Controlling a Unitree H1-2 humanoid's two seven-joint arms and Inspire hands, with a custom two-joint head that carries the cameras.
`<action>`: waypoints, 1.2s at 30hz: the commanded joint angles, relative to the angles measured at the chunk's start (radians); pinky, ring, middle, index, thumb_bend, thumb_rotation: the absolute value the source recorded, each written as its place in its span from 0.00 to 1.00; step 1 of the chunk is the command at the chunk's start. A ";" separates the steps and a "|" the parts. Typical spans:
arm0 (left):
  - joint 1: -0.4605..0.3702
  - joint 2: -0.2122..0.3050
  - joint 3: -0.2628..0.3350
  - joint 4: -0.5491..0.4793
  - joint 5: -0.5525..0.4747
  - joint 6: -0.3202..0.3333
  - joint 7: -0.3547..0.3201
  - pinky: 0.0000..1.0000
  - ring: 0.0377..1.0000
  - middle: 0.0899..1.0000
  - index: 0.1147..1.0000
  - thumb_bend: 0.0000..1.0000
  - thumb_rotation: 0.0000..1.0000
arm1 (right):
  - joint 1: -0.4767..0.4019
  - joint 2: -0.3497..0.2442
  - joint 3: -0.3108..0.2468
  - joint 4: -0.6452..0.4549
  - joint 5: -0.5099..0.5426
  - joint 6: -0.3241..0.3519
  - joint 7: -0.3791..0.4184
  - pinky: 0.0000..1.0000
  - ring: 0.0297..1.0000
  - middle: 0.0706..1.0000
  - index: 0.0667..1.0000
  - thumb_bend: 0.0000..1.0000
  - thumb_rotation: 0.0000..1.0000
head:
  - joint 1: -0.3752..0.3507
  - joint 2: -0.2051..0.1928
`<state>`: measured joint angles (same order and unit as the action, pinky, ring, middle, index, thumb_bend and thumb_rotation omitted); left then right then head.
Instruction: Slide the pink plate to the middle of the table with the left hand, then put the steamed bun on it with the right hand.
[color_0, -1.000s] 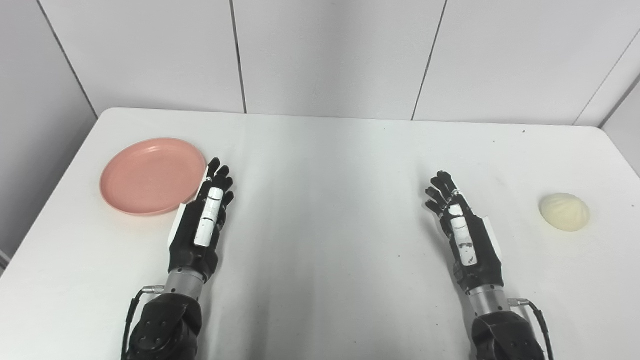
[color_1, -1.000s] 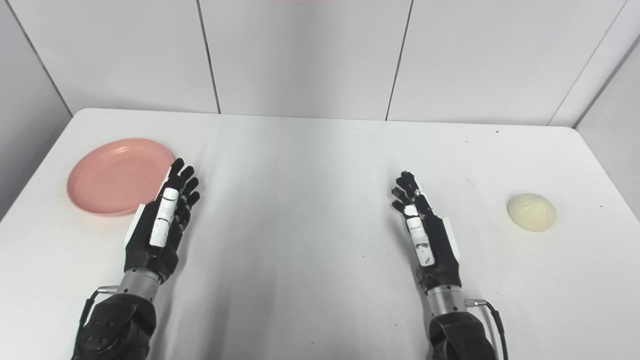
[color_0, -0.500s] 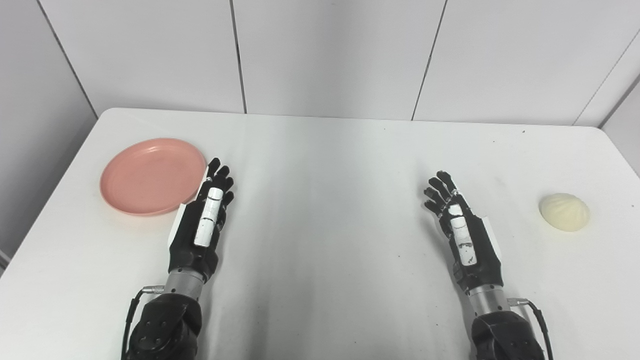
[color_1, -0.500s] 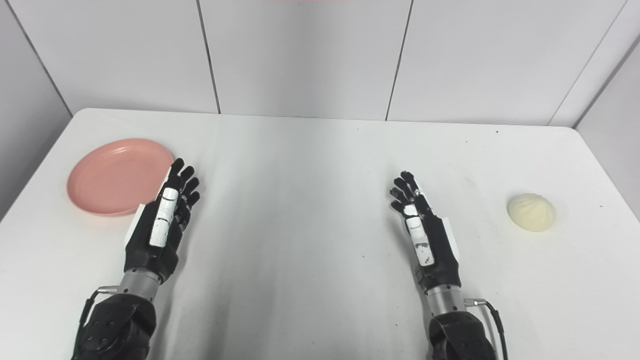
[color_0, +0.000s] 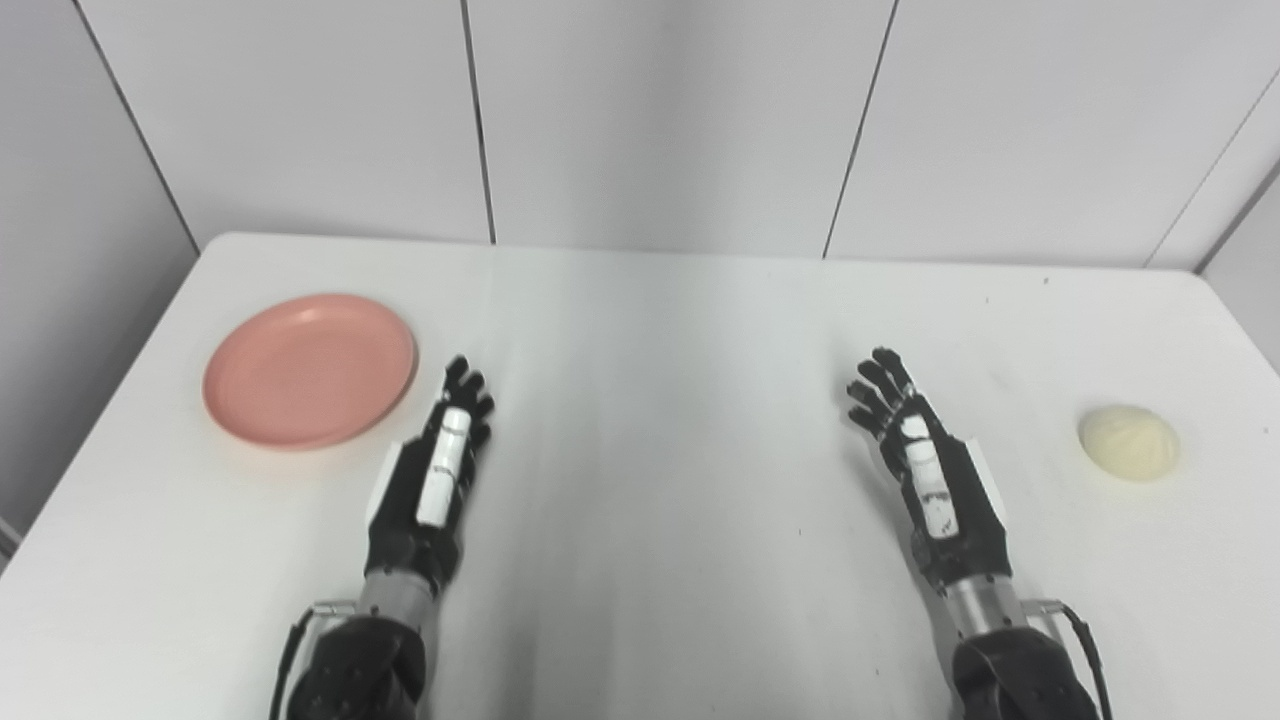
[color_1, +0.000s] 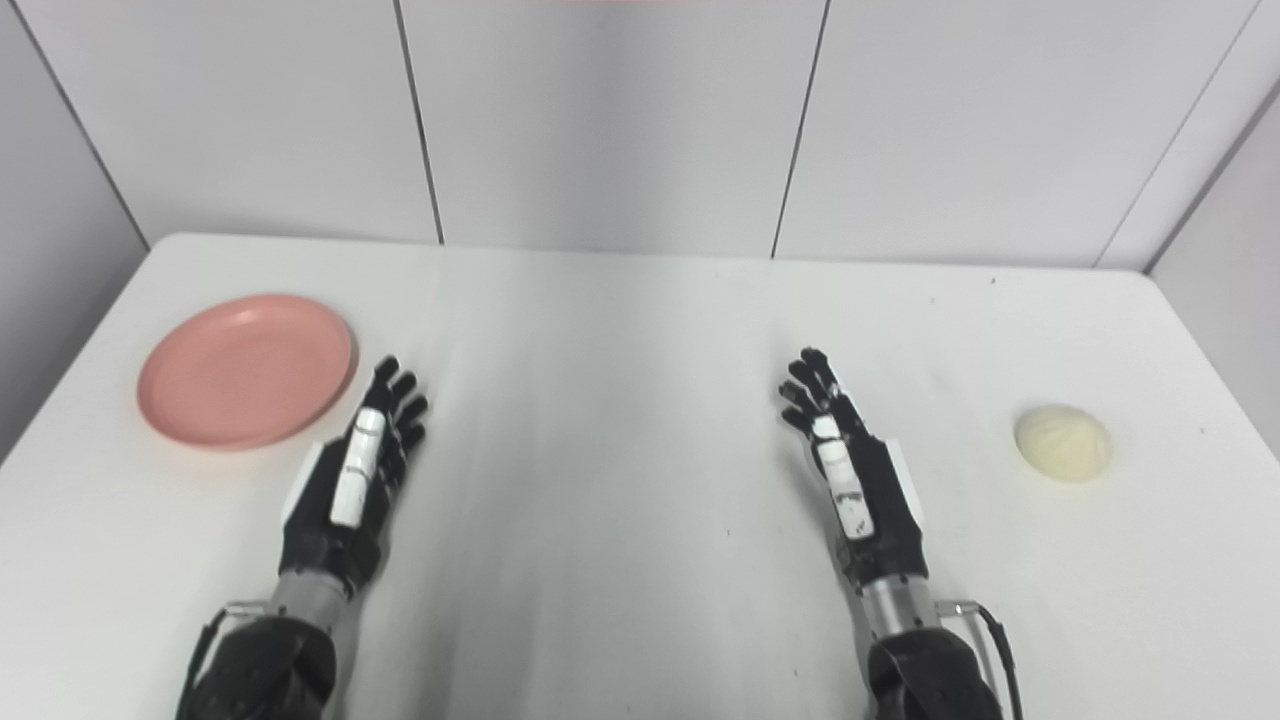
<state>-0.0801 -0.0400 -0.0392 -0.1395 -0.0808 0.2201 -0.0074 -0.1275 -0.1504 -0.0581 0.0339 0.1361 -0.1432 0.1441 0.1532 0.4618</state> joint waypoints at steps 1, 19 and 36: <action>-0.027 -0.013 -0.013 -0.004 0.016 -0.055 -0.001 1.00 0.98 1.00 1.00 0.64 0.91 | 0.012 -0.013 -0.010 0.042 0.015 -0.060 0.018 0.91 0.90 0.92 0.93 0.85 0.95 | 0.001 0.001; -0.037 -0.045 -0.027 0.102 0.052 -0.161 0.015 1.00 0.98 1.00 1.00 0.69 0.88 | 0.002 -0.041 -0.018 0.124 0.027 -0.125 0.043 0.92 0.90 0.93 0.95 0.84 0.97 | 0.065 -0.068; -0.042 -0.051 0.010 0.006 -0.009 -0.223 0.017 1.00 0.98 0.97 1.00 0.65 0.88 | 0.022 -0.024 -0.016 0.100 0.016 -0.120 0.034 0.91 0.90 0.92 0.94 0.81 0.97 | 0.023 -0.075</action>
<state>-0.0895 -0.0824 -0.0356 -0.0859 -0.0698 0.0108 0.0080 -0.1550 -0.1886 -0.0740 0.1096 0.1458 -0.2313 0.1810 0.1779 0.3866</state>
